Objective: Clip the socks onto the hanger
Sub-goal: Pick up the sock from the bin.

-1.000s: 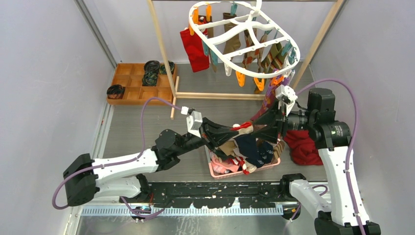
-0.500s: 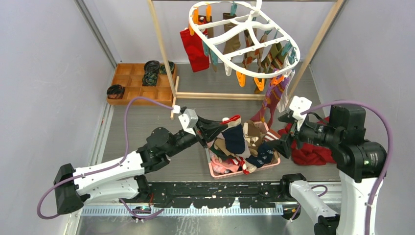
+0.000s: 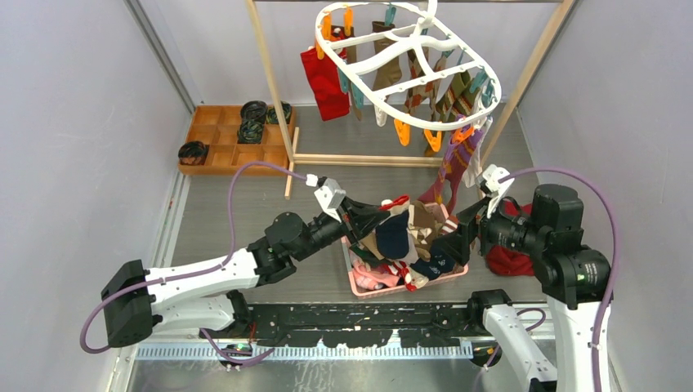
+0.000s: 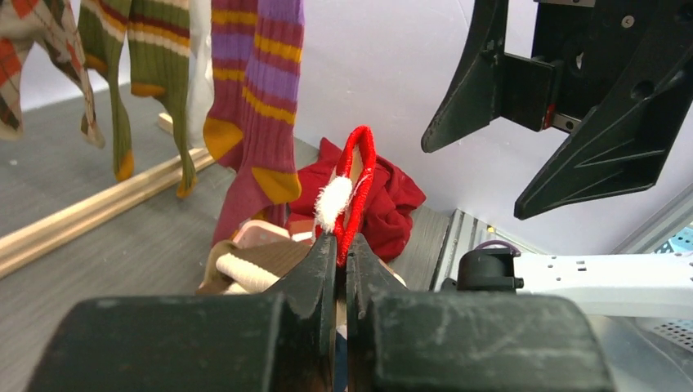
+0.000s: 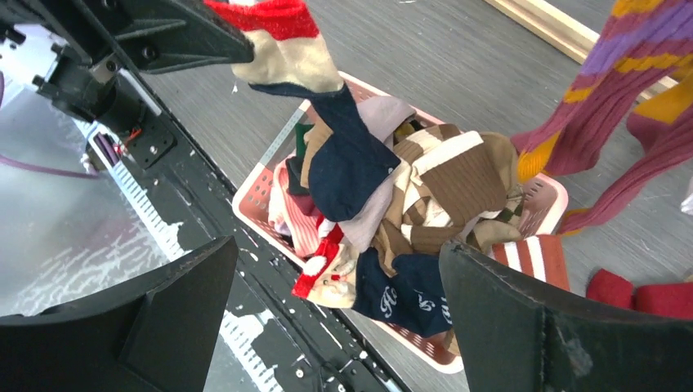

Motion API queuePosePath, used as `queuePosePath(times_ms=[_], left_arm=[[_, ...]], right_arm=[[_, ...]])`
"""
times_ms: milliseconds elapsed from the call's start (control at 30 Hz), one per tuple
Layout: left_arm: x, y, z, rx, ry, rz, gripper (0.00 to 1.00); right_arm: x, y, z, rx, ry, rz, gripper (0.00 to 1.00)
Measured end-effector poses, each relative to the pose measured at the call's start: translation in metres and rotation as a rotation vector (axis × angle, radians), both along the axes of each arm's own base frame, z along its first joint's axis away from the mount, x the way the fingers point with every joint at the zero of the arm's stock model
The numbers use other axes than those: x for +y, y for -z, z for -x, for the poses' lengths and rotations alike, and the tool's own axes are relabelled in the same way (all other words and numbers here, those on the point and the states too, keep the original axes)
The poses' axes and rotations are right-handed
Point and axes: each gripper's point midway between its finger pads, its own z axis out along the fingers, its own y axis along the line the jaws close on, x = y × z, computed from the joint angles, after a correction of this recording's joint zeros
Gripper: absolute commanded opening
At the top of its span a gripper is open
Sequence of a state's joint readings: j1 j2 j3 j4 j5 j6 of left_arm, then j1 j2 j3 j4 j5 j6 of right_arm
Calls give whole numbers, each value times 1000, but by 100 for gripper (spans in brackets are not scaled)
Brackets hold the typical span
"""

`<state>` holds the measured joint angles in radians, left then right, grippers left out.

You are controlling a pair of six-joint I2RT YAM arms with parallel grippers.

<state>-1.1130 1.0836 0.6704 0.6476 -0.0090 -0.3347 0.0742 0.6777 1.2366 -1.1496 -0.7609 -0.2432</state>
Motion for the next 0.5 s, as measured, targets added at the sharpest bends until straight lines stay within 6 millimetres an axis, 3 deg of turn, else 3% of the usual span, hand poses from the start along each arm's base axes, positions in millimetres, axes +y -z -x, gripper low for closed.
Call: queuePosePath(times_ms=[67,267,500], left_arm=[[1,7,-2,30,-12,0,0],[1,7,-5,63,-27,18,0],[-20,-1,12,7,107,-8,0]], right_arm=[[0,4,-1,11,29,-24,100],[1,-15,-6,-79,63,-70,100],[15,-10,18,-231,-221,1,94]])
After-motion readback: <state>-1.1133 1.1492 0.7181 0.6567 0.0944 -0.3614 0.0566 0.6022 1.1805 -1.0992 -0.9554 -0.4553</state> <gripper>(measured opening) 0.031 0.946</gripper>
